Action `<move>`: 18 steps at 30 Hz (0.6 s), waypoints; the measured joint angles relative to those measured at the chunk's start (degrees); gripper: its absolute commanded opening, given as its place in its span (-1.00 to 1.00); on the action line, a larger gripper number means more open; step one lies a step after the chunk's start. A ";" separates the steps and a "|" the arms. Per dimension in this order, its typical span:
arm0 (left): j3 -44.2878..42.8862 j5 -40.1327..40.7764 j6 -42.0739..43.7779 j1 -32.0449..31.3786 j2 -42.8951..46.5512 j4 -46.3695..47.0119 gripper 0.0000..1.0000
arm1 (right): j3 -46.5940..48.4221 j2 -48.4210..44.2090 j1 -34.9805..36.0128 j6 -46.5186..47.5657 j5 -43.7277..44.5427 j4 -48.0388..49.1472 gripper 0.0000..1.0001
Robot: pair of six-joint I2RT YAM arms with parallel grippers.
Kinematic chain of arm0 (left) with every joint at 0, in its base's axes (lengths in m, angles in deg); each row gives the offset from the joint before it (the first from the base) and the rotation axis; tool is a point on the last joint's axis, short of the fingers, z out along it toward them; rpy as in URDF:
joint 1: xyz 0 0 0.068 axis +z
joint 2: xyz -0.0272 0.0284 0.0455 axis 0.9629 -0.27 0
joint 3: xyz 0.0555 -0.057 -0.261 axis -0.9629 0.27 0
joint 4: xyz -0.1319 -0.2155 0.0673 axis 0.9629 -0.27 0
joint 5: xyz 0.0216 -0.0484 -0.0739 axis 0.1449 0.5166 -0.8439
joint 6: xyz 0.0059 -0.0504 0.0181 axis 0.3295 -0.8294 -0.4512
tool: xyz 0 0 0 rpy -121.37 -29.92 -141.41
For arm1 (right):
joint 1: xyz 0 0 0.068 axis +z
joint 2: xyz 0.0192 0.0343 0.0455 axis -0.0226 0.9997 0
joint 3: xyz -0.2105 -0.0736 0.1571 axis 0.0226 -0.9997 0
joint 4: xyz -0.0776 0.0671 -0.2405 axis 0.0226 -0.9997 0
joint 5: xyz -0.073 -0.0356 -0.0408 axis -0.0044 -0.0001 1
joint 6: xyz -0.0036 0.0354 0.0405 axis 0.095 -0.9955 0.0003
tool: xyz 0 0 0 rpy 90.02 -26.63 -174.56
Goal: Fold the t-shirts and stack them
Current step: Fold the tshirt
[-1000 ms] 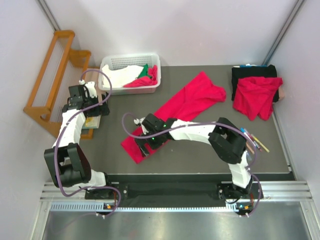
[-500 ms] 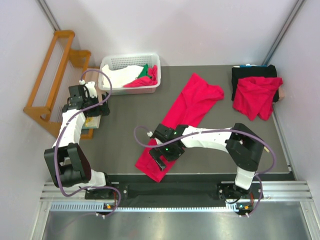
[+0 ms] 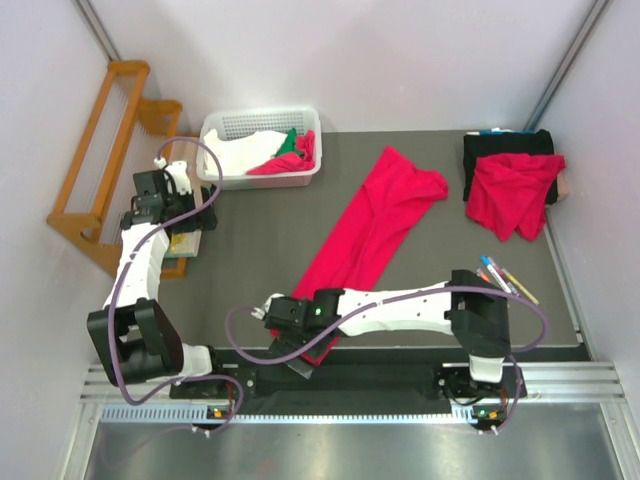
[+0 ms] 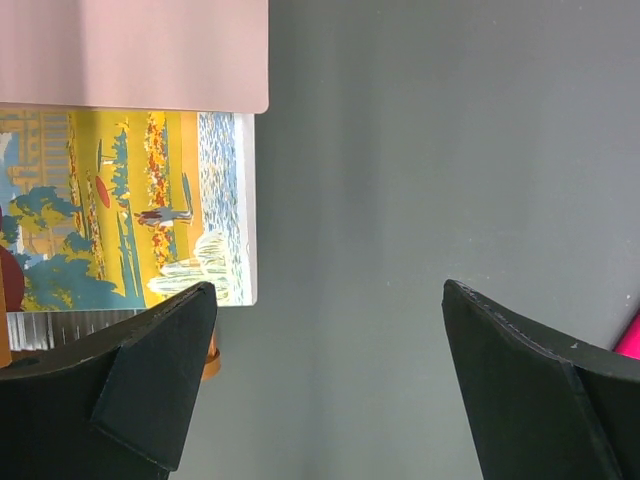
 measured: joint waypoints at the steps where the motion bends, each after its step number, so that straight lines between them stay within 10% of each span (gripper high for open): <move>1: 0.00 0.15 -0.09 0.00 0.26 0.00 0.98 | -0.35 0.66 0.33 0.02 1.31 0.28 0.99; 18: 0.66 -0.11 0.00 0.00 2.62 -2.23 0.98 | 10.95 16.46 0.42 4.04 15.69 -0.92 0.99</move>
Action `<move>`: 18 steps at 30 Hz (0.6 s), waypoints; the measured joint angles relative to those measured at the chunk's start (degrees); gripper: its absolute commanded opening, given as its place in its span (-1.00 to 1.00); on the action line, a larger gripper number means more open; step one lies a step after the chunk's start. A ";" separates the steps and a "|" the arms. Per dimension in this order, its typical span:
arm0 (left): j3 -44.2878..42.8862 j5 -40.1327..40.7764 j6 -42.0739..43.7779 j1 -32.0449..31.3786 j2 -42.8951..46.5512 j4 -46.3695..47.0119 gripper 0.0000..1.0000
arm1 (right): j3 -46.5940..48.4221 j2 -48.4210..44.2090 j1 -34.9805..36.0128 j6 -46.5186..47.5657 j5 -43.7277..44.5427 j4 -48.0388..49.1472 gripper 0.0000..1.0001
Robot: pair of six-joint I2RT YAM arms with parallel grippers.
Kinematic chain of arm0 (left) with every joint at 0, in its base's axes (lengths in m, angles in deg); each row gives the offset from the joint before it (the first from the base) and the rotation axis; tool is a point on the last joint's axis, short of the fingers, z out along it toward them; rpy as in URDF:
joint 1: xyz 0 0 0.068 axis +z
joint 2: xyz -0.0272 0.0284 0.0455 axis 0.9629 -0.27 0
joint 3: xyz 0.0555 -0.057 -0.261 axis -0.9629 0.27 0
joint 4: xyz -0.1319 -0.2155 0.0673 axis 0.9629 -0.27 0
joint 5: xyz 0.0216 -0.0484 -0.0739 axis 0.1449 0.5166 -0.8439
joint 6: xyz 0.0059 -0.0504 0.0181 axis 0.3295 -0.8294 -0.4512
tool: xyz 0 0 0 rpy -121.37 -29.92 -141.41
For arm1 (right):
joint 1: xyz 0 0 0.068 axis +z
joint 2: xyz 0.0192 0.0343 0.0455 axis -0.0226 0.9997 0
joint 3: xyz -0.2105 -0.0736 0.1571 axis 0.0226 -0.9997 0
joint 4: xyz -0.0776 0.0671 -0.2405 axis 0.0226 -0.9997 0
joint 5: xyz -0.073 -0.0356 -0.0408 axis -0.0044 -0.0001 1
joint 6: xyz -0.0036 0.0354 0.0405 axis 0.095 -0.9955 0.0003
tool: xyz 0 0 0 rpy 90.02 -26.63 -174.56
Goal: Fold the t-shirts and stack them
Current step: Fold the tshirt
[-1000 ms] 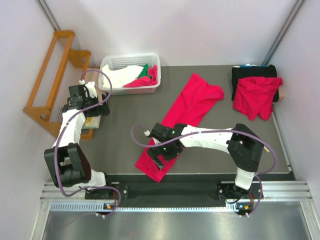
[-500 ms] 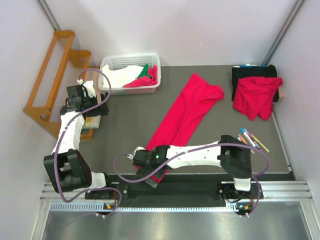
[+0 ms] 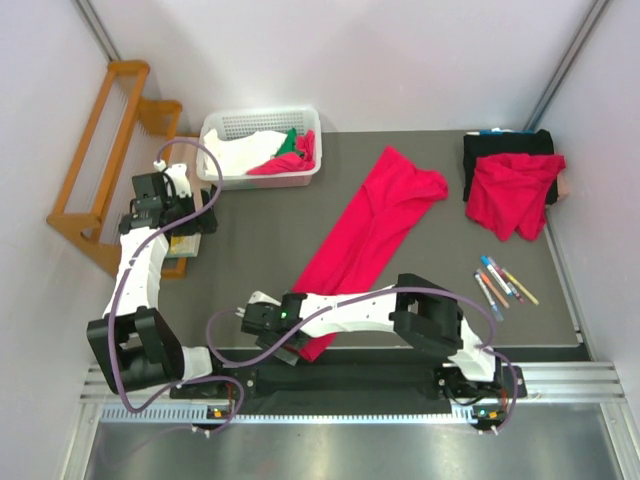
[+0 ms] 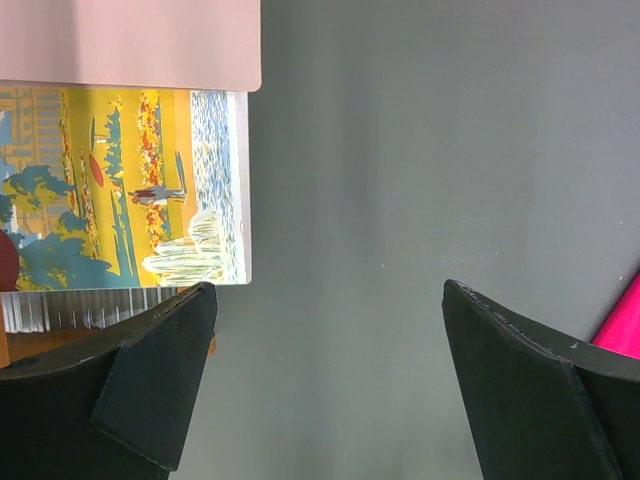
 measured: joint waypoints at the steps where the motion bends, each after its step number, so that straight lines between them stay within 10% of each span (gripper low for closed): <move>1: 0.00 0.02 0.04 0.02 0.00 -0.02 0.98 | 1.09 0.31 0.07 0.09 0.17 -0.17 0.99; 18: 0.83 0.26 1.84 0.44 1.38 -0.33 0.98 | 6.10 -0.42 -0.11 -0.09 -2.93 -3.17 0.99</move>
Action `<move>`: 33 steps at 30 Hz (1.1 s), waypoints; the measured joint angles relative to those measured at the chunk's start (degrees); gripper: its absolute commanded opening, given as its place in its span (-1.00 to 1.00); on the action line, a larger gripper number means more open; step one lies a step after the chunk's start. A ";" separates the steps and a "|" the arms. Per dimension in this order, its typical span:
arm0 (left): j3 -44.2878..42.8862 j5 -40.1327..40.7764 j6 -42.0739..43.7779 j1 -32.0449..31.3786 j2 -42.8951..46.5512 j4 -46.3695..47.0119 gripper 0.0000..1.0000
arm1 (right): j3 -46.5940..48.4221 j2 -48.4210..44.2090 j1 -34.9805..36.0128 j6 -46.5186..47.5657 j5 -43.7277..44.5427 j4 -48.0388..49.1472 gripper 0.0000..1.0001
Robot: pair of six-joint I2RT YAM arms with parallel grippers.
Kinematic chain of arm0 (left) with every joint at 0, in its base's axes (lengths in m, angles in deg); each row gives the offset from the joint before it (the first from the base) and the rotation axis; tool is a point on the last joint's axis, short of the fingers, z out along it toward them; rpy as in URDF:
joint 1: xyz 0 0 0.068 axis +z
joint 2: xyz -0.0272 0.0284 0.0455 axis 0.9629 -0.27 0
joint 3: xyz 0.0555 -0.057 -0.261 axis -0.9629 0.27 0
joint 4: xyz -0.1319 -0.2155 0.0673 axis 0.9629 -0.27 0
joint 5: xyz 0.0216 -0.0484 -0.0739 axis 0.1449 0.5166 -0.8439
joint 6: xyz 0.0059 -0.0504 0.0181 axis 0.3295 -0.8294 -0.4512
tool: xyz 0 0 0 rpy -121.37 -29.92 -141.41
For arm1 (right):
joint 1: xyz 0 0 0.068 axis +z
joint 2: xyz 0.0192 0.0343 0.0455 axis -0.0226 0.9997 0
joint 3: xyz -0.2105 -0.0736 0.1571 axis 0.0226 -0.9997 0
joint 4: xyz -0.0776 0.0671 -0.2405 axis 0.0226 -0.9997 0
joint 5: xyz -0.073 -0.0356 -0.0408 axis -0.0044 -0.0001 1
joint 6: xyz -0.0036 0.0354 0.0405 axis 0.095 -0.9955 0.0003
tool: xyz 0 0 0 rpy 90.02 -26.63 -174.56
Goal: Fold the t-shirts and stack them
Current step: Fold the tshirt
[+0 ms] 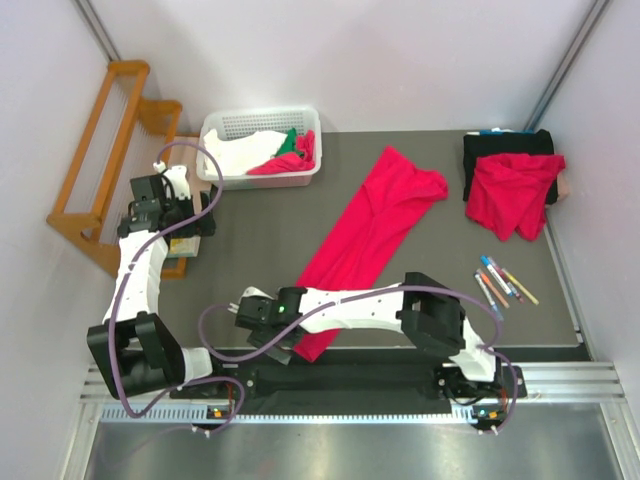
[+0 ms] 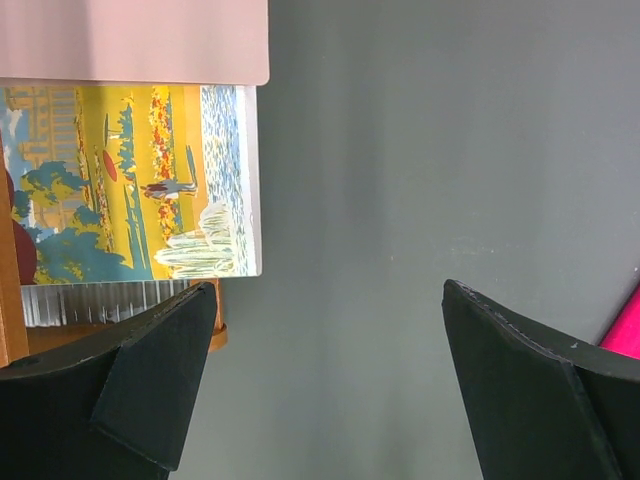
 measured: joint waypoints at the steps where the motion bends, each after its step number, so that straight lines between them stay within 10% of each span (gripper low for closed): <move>1: 0.00 0.02 0.11 0.00 0.11 0.00 0.98 | -0.87 -0.31 -0.37 -0.07 -0.68 0.52 0.99; 33: 0.02 1.27 1.22 0.33 0.57 0.02 0.98 | -0.39 -1.64 -11.67 2.58 -17.59 10.01 0.99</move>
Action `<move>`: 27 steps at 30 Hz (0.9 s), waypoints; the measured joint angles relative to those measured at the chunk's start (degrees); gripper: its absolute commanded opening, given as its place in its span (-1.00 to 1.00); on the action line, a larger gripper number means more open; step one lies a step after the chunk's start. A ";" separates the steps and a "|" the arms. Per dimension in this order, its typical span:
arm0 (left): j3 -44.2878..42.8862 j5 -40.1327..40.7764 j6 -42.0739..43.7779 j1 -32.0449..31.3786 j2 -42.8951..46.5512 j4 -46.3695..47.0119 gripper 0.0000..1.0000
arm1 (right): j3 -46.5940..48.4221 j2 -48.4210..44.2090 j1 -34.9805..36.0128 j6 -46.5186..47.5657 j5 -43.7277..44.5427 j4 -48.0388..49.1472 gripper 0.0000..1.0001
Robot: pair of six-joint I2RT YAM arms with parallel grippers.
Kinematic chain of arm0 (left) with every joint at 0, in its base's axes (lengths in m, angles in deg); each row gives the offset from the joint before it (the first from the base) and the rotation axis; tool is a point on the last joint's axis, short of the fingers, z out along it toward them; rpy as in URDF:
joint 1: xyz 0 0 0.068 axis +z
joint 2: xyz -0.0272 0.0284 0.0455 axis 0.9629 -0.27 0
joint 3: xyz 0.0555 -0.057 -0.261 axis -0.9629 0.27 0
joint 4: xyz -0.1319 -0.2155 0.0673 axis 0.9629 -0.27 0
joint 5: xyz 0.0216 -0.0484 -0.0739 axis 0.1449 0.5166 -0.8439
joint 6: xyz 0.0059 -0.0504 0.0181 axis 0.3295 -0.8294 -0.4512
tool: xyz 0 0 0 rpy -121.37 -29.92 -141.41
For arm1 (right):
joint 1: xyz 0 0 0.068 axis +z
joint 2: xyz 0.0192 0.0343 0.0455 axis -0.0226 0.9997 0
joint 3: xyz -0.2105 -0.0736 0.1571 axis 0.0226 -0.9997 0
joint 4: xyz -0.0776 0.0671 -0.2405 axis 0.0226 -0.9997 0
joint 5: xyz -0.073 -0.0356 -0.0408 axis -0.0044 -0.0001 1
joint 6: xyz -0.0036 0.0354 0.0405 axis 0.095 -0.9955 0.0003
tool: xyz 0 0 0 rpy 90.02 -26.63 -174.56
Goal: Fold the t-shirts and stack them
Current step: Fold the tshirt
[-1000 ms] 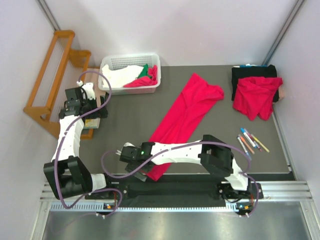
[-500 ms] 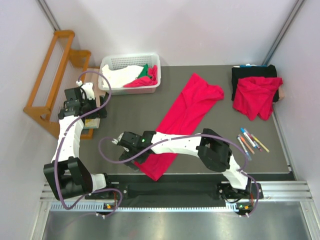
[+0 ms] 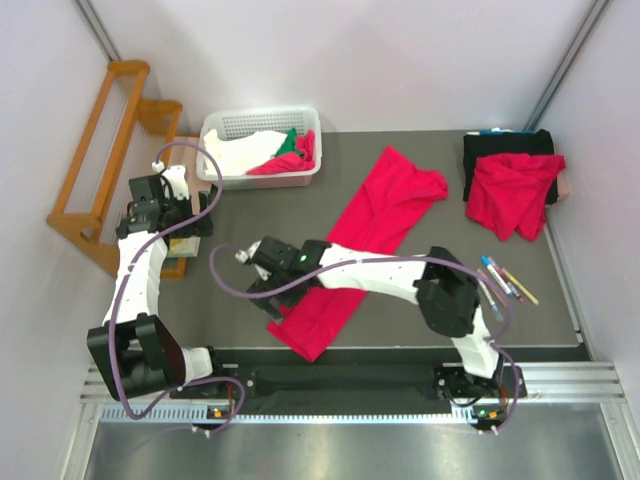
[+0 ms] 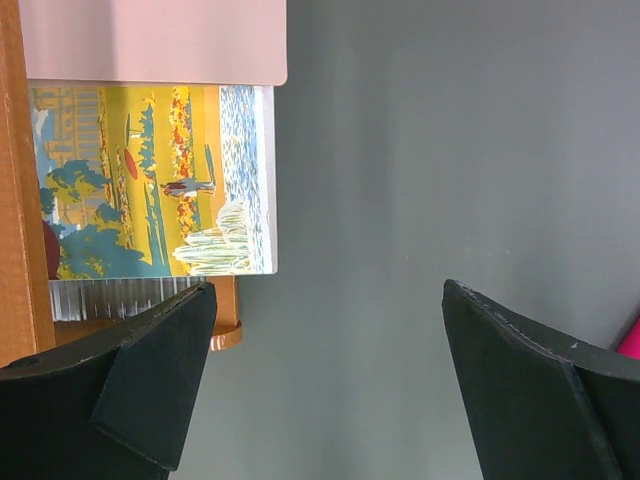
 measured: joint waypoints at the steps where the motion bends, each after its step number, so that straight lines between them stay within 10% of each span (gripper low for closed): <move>1: 0.00 0.02 0.00 0.00 -0.02 0.00 0.98 | -0.07 -1.95 -0.92 0.15 0.37 -0.66 0.99; 10: 0.00 0.24 -0.07 0.07 0.00 0.00 0.98 | -3.50 -11.76 1.66 0.52 2.60 -1.66 0.99; 27: 0.00 1.68 -0.90 3.30 0.74 0.15 0.98 | -6.14 -0.31 6.43 1.49 5.92 -2.14 0.99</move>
